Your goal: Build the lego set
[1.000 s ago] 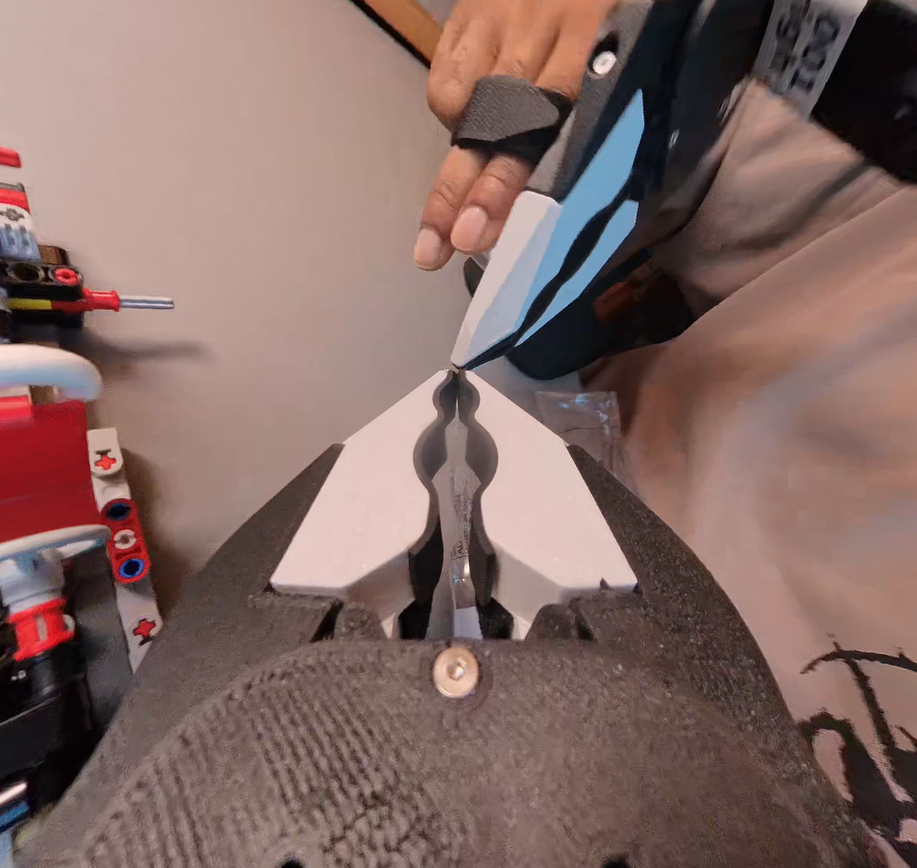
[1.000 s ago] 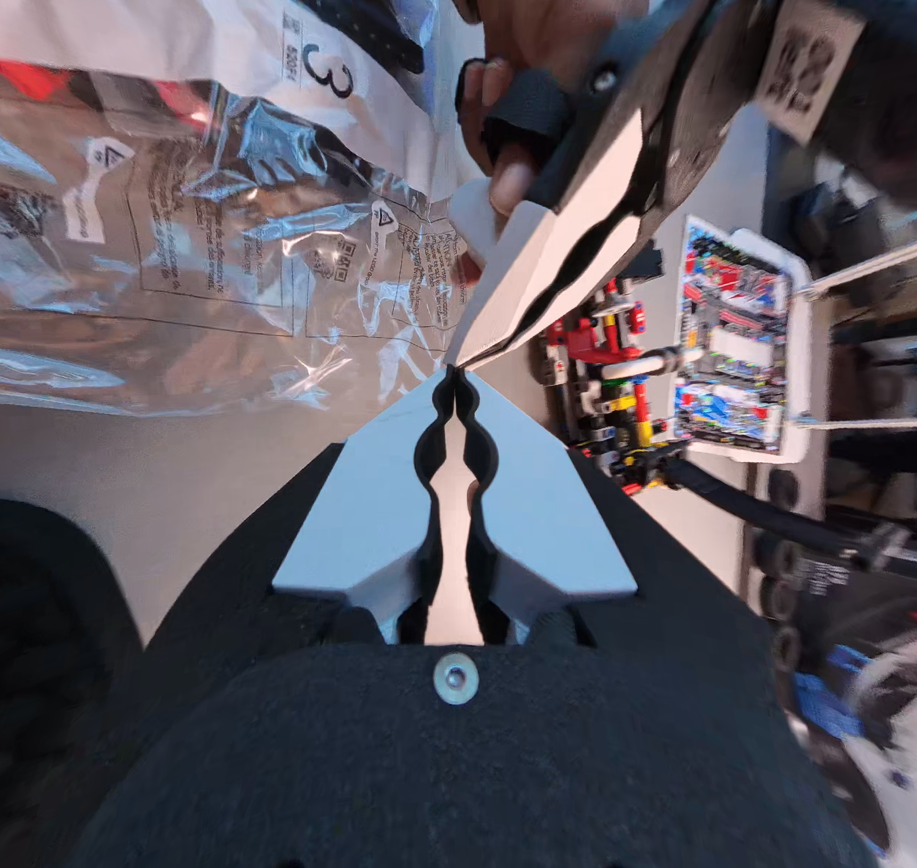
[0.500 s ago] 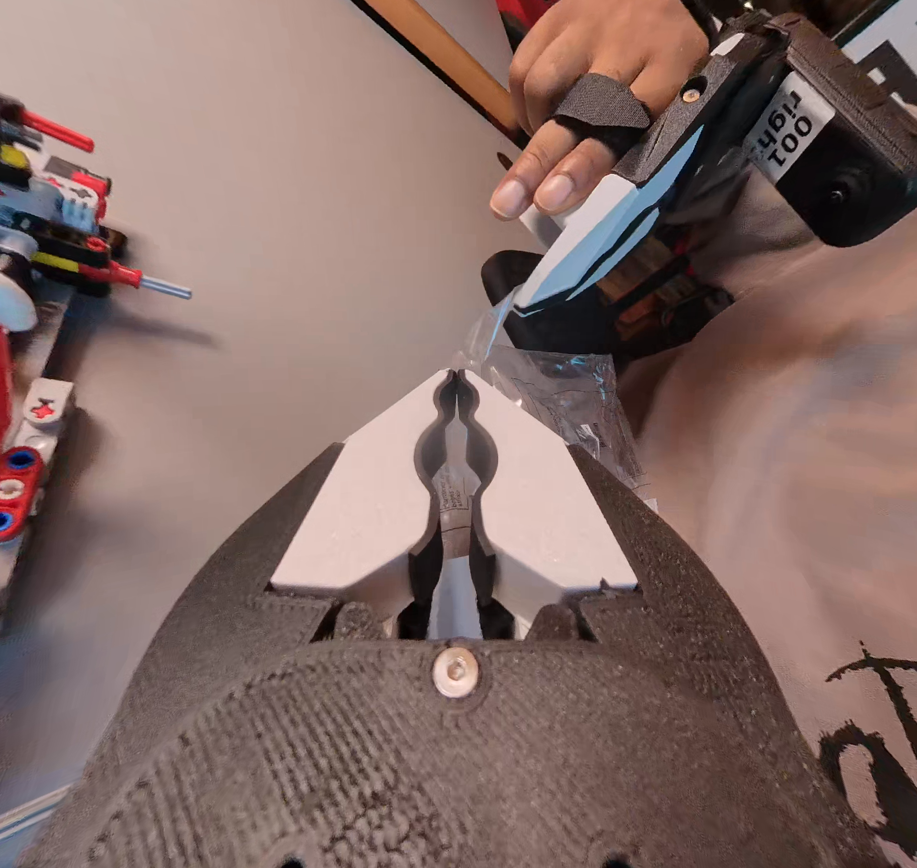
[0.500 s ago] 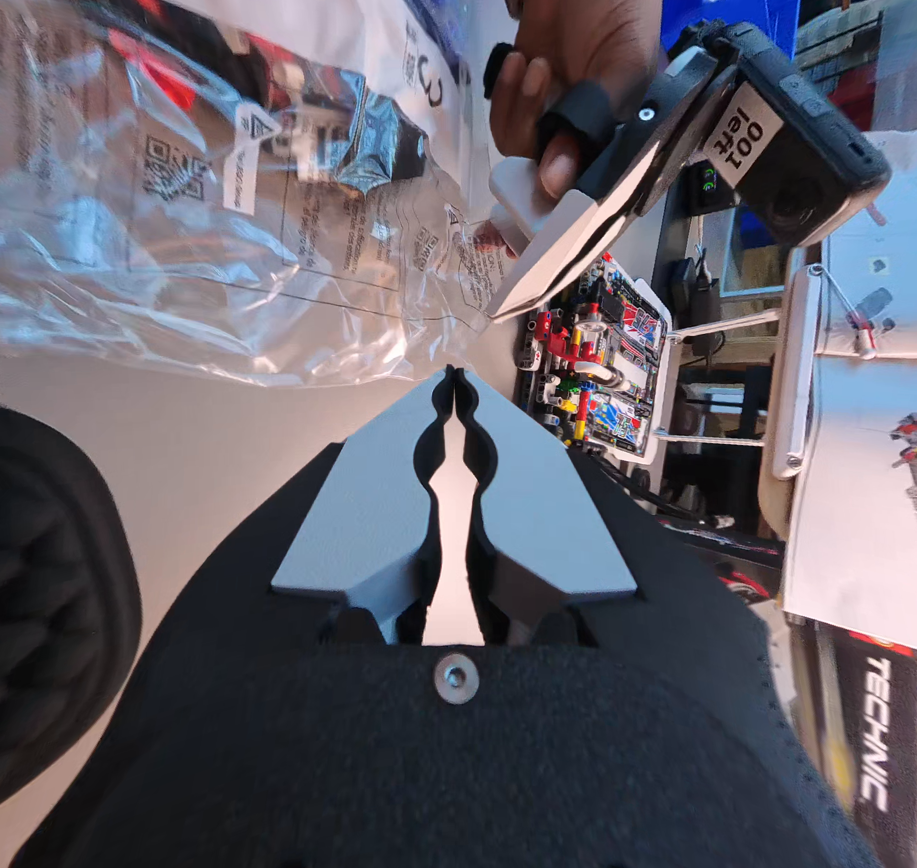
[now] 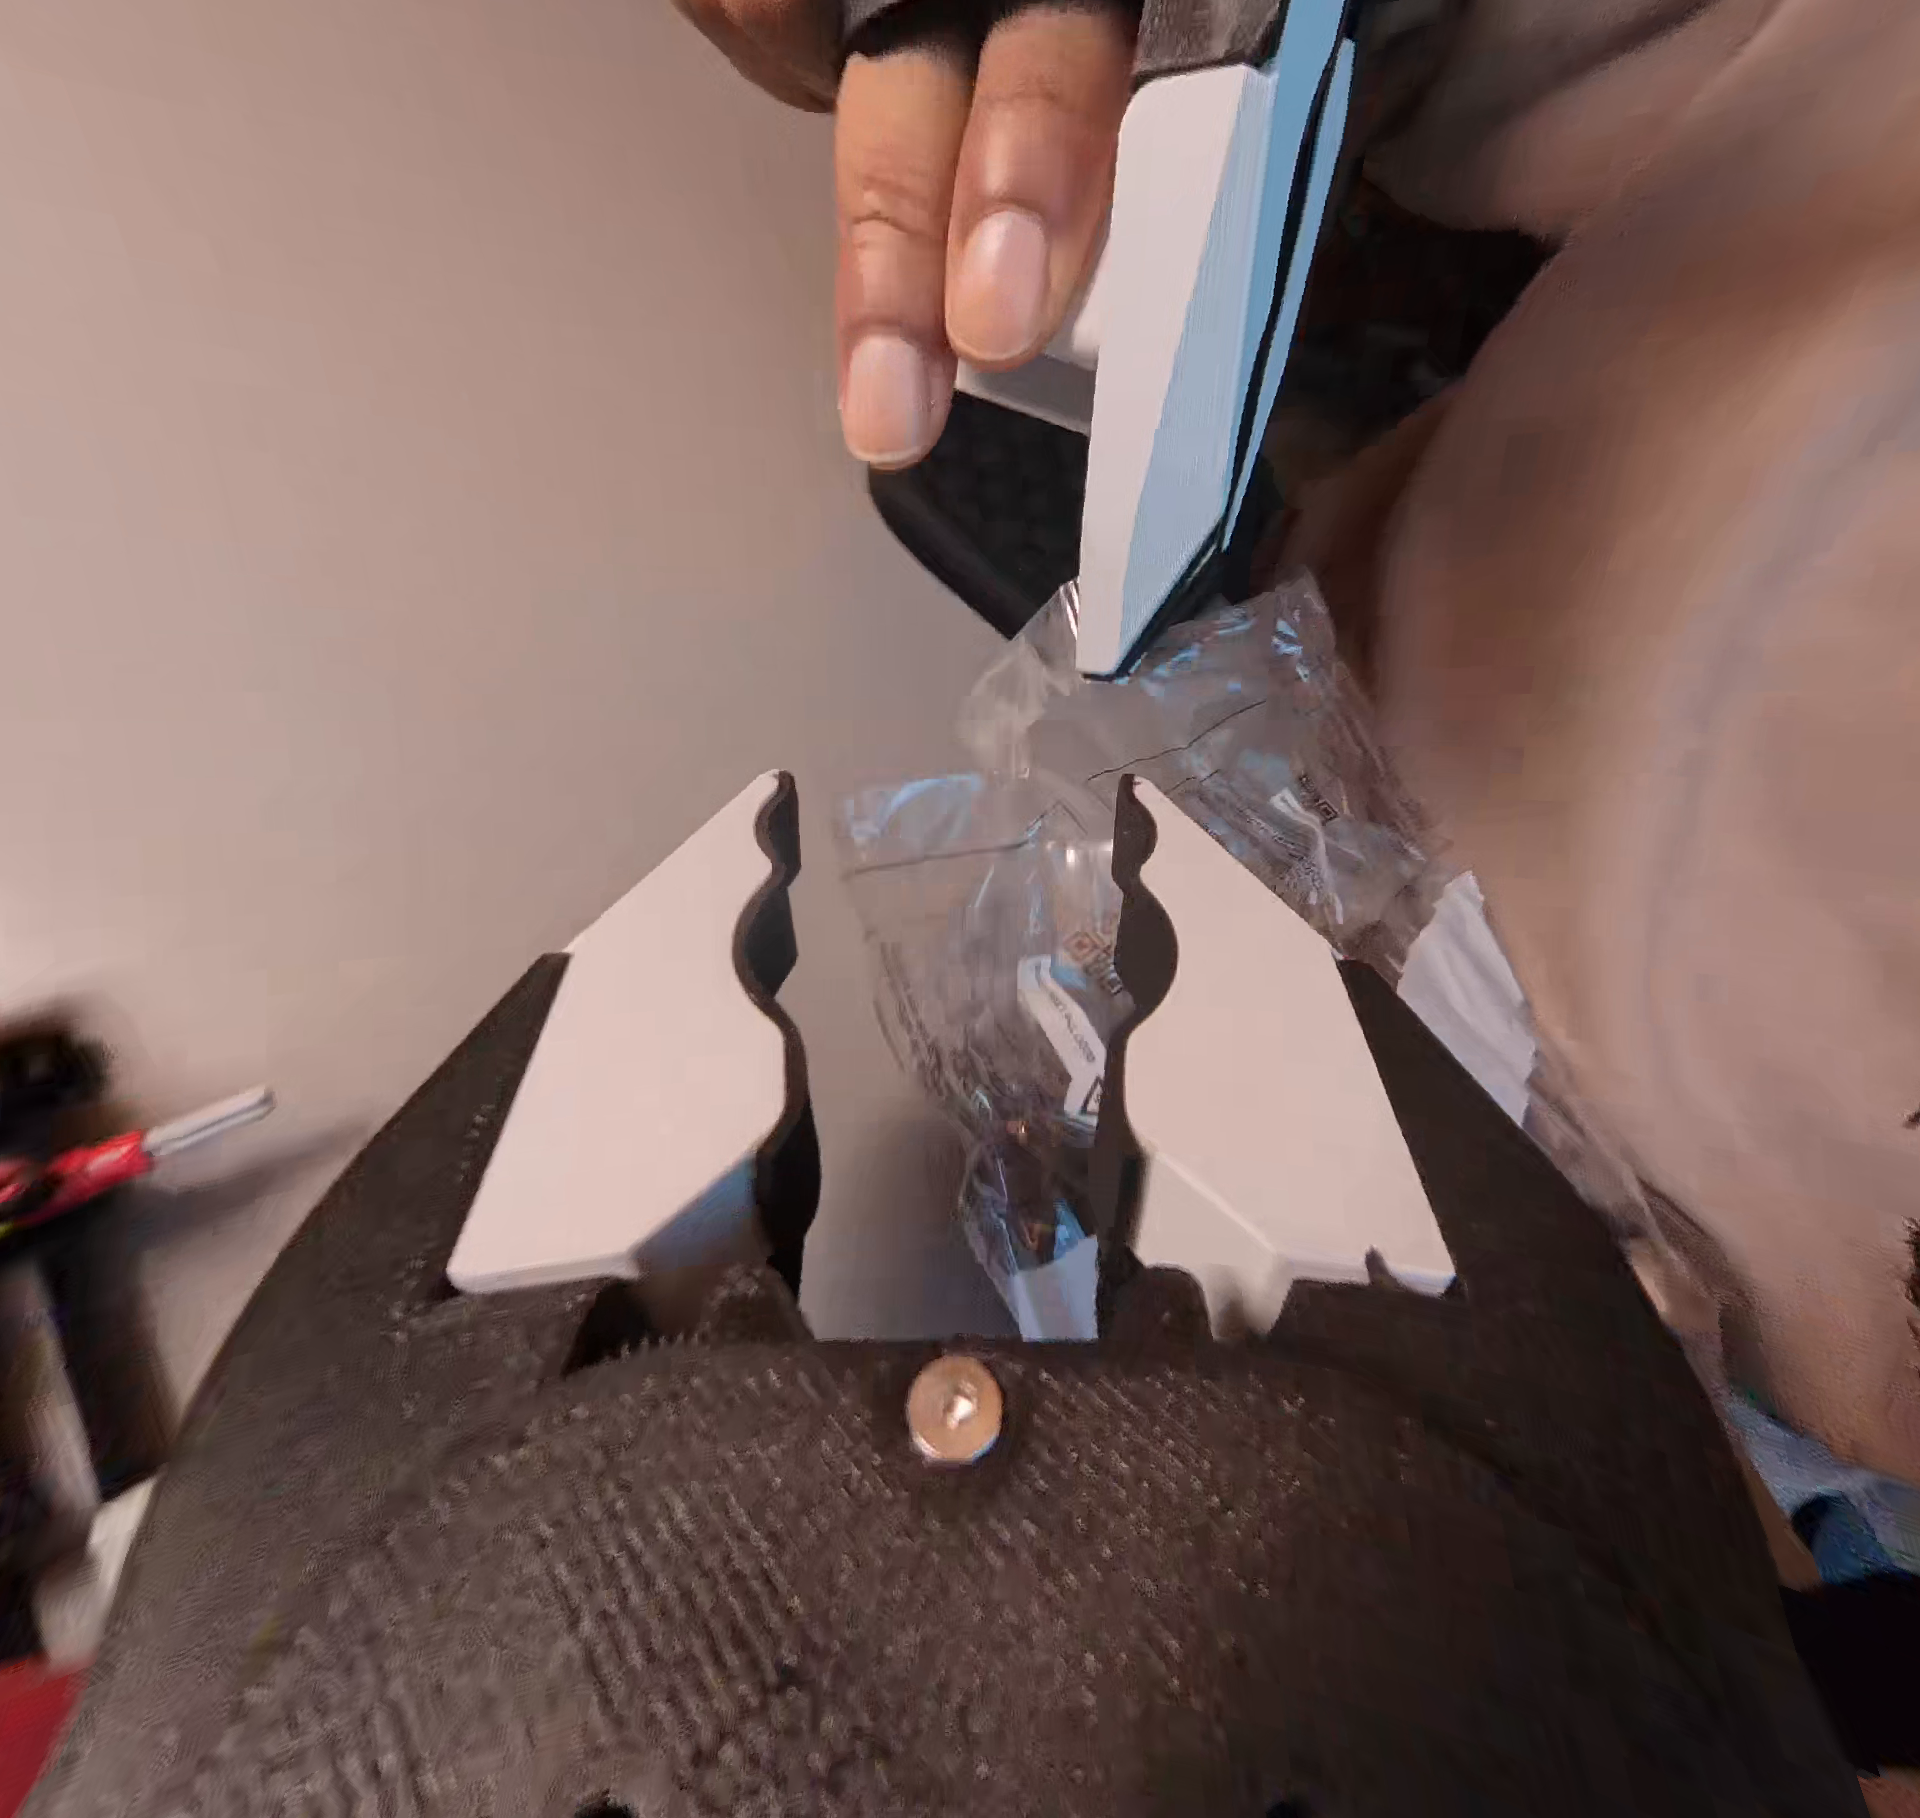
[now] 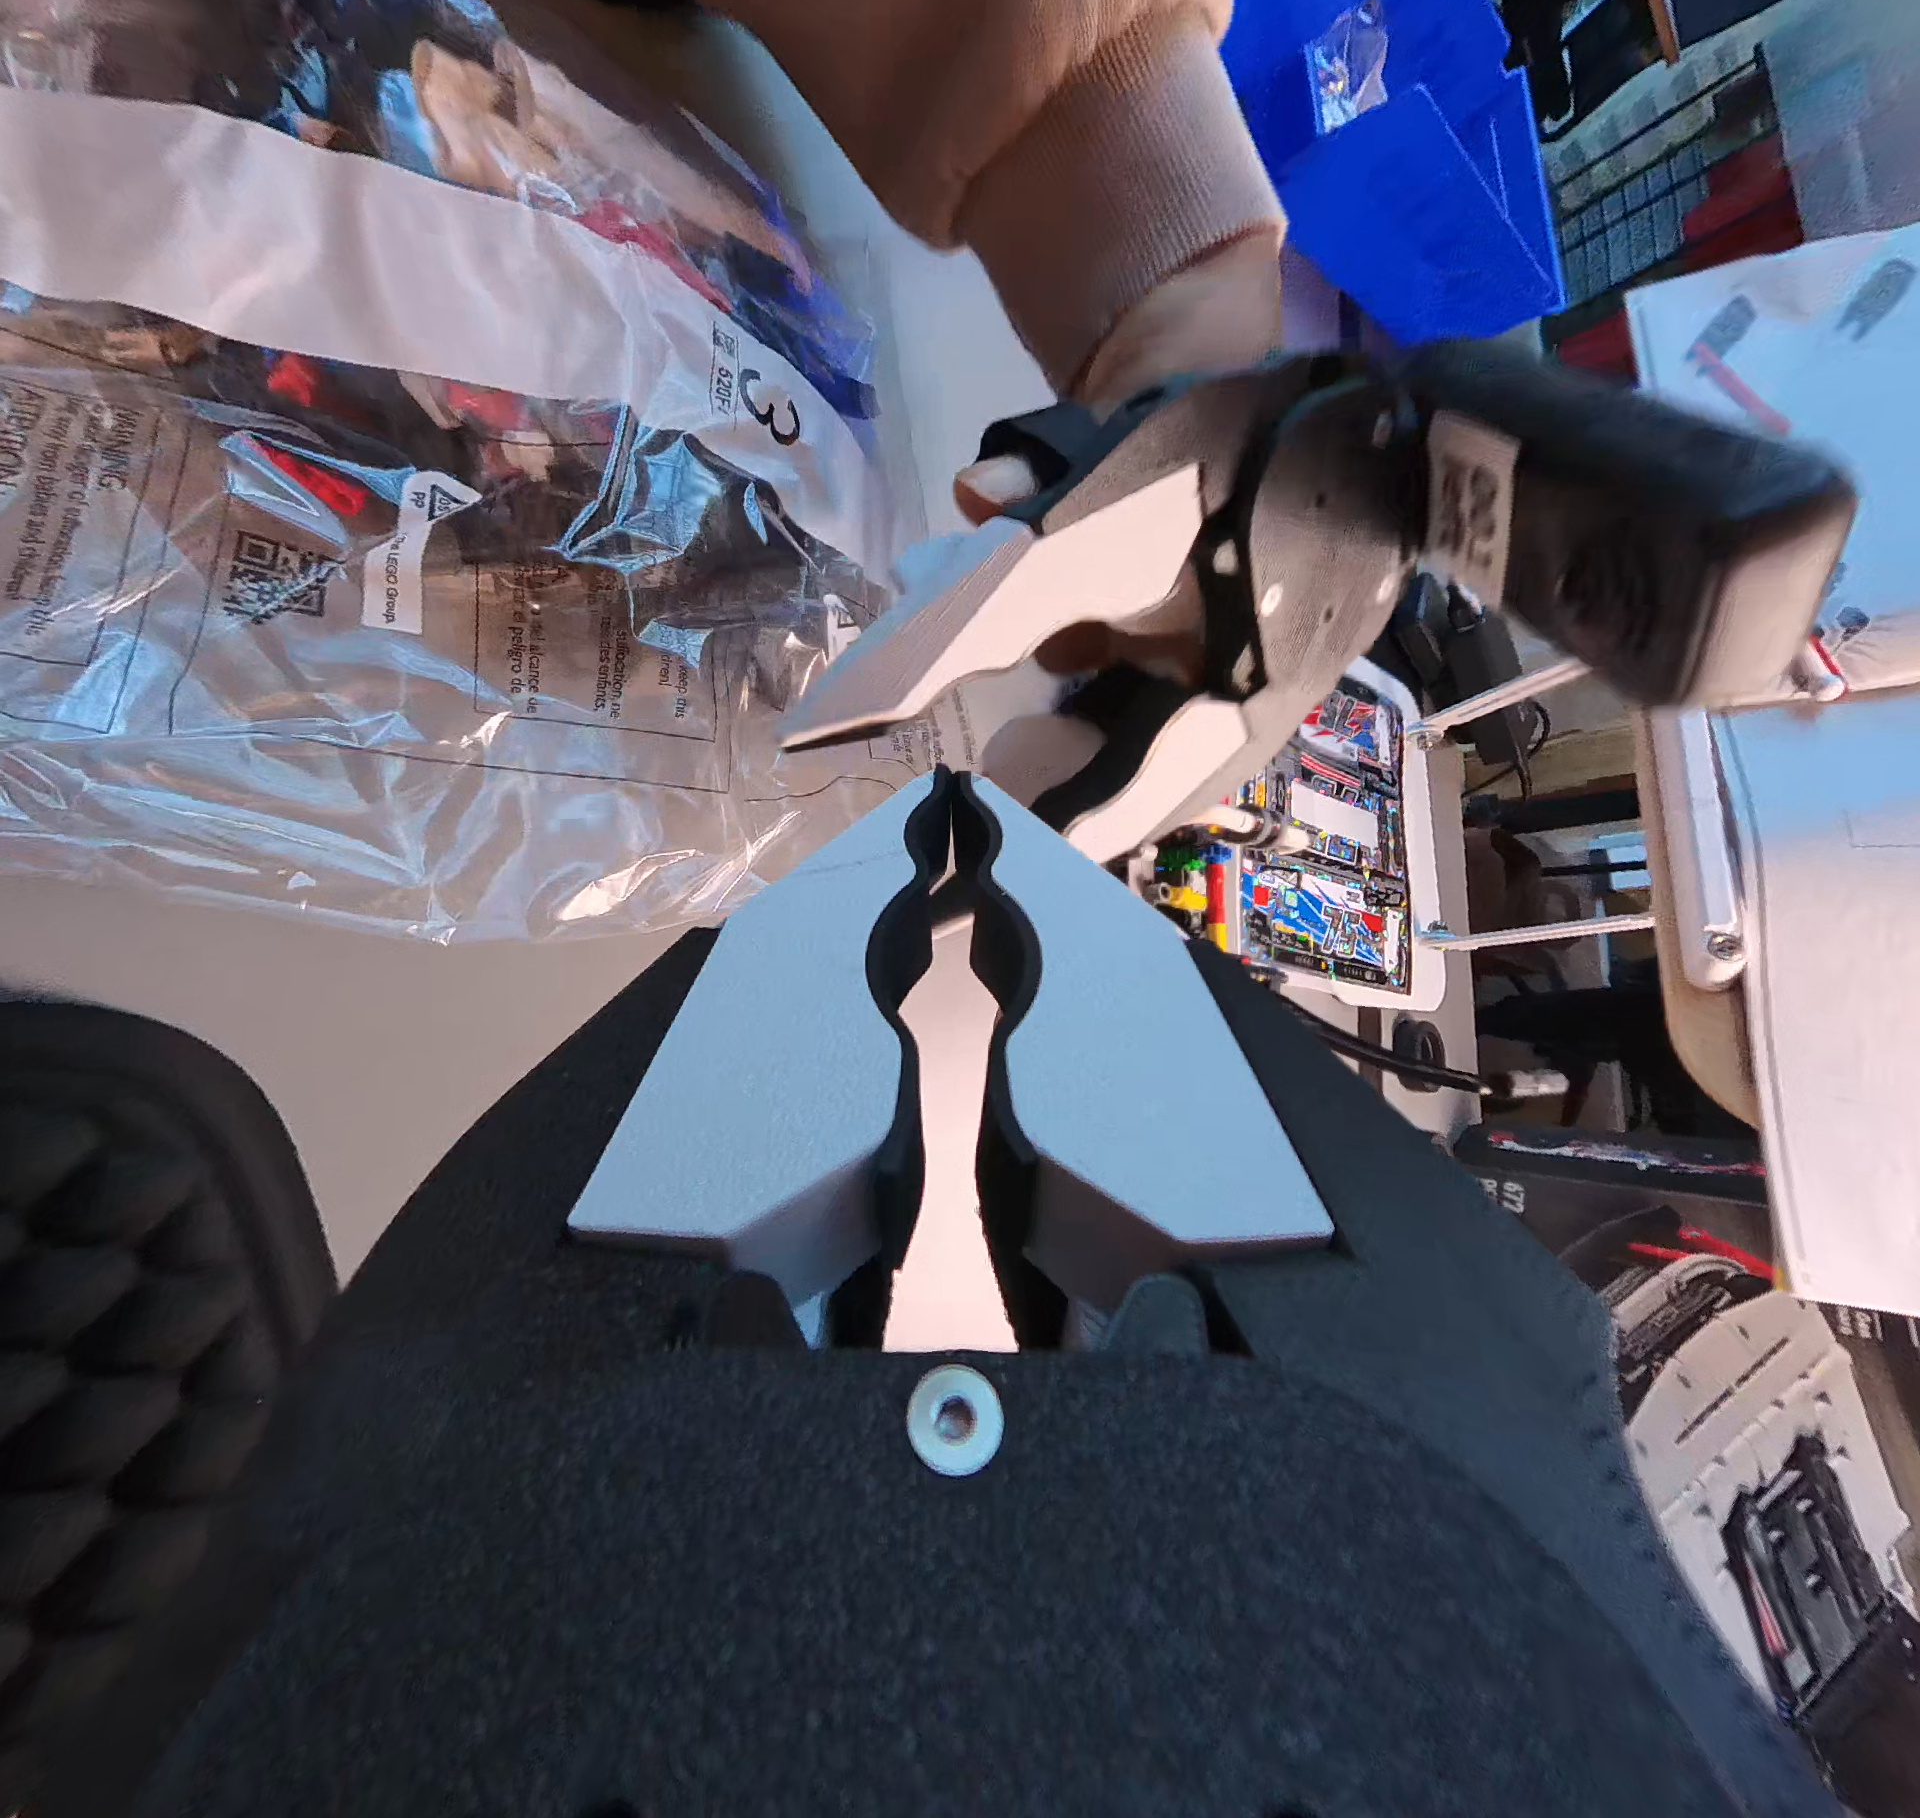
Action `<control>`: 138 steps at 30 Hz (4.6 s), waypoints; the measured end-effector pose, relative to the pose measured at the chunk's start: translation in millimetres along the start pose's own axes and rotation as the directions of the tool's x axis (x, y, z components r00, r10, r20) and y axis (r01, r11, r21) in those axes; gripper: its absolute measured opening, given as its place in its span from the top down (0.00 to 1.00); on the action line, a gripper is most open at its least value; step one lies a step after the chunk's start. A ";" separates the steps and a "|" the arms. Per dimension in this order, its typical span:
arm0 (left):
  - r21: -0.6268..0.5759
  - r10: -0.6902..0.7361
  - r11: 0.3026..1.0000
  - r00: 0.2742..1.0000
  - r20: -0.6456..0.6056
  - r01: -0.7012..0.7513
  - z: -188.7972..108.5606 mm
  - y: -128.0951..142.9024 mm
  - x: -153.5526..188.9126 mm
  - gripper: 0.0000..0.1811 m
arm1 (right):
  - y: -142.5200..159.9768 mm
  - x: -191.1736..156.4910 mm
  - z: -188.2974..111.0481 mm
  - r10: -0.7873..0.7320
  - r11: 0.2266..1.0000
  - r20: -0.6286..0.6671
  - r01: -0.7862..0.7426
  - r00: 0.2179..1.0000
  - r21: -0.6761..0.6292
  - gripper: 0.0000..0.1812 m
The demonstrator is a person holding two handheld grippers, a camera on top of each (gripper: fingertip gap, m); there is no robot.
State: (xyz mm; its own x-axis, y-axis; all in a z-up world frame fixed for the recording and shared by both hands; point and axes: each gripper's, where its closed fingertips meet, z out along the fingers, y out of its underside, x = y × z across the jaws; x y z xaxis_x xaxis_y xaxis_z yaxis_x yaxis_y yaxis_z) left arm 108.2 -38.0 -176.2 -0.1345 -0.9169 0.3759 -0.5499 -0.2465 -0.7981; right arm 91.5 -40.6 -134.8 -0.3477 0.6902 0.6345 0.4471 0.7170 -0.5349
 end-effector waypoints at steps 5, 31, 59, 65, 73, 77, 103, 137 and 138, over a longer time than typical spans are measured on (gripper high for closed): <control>-0.105 -0.042 0.994 0.958 -0.282 0.012 14.2 2.1 21.9 0.88 | -7.6 10.4 -10.0 -0.025 1.000 -0.003 0.025 1.000 0.006 1.00; 0.367 -0.142 0.930 0.936 0.322 0.014 -159.1 -8.0 88.7 1.00 | -53.1 28.4 -81.3 0.370 0.889 -0.036 -0.342 0.928 0.305 1.00; 0.525 -0.133 0.830 0.847 0.514 -0.188 -189.4 -6.6 137.6 1.00 | 444.5 104.3 -236.3 0.473 0.176 -0.838 -0.903 -0.271 0.392 1.00; 0.523 -0.134 0.833 0.849 0.512 -0.184 -187.4 -8.5 131.6 1.00 | 441.4 77.1 -237.9 0.327 0.116 -0.937 -0.979 -0.124 0.170 0.98; 0.488 -0.105 0.850 0.842 0.529 -0.200 -177.9 -15.9 127.1 1.00 | 353.3 121.9 -237.6 0.413 0.396 -0.908 -0.912 0.068 0.112 0.85; 0.462 -0.085 0.862 0.841 0.535 -0.207 -172.4 -22.7 123.2 1.00 | 146.5 159.1 -152.7 0.748 0.644 -0.437 -0.706 0.500 0.294 0.88; 0.363 -0.024 0.874 0.717 0.696 -0.323 -189.8 -27.3 118.3 0.83 | -129.4 72.3 7.9 0.139 0.990 0.433 -0.133 0.890 -0.045 1.00; -0.235 0.352 0.915 0.370 0.859 -0.327 -181.7 -5.0 172.4 0.90 | -190.2 60.9 44.3 0.538 0.839 0.506 -0.486 0.674 -0.245 1.00; -0.265 0.373 0.911 0.358 0.856 -0.316 -180.7 -4.8 171.5 0.91 | -191.7 59.7 43.9 0.534 0.842 0.505 -0.480 0.679 -0.244 1.00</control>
State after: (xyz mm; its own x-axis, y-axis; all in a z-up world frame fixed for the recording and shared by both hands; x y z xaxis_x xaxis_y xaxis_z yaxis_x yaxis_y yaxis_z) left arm -61.2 -137.3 -22.8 0.4525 -0.6891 -0.5661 -0.6769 0.1478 -0.7211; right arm -51.1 -132.6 -18.8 -0.4135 0.9002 -0.1365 0.7450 0.2483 -0.6191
